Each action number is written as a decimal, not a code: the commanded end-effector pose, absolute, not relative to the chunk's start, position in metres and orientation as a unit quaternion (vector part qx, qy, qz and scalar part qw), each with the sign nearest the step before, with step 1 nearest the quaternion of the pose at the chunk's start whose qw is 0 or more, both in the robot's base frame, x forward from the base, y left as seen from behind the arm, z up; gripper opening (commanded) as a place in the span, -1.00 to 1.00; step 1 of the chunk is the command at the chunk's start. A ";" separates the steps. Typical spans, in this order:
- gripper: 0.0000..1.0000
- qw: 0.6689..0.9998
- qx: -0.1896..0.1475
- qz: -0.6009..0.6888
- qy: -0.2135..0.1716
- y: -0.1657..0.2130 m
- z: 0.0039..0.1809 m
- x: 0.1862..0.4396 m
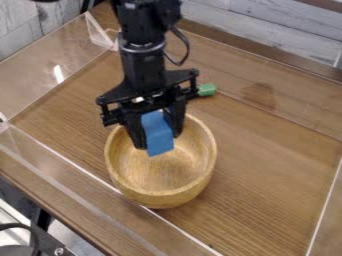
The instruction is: Remove the blue block from inside the brown bowl and put it on the table
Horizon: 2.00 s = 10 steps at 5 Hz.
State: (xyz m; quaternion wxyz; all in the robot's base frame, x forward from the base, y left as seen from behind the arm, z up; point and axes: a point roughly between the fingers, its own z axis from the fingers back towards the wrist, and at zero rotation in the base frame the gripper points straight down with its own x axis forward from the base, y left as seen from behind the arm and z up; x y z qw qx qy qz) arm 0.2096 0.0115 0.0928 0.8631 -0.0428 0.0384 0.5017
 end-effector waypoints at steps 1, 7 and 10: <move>-1.00 0.857 -0.059 0.512 0.008 0.021 0.109 0.220; -1.00 0.834 -0.060 0.549 0.005 0.061 0.125 0.228; -1.00 0.829 -0.057 0.556 -0.002 0.065 0.119 0.232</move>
